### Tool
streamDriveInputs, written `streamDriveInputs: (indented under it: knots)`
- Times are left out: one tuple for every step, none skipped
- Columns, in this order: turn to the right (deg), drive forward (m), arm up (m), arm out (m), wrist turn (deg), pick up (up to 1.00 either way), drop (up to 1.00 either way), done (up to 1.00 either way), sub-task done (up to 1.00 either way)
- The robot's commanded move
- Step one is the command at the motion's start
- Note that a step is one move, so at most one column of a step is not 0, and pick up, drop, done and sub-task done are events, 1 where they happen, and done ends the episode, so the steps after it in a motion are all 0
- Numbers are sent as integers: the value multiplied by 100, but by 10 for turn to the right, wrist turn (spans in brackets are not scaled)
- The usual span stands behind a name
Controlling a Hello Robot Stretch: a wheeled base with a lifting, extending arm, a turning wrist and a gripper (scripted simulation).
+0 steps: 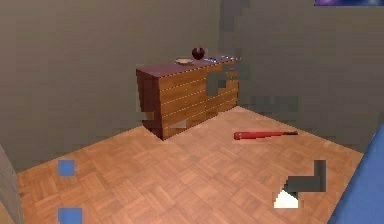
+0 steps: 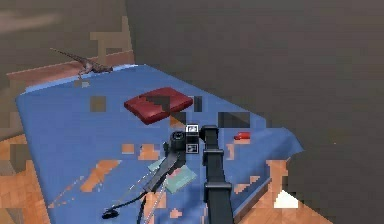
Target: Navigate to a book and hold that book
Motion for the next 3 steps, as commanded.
streamDriveInputs:
  knots:
    - [0, 0, 0, 0, 450, 0, 0, 0, 0]
    - [0, 0, 0, 0, 450, 0, 0, 0, 0]
    - [0, 0, 0, 0, 270, 0, 0, 0, 0]
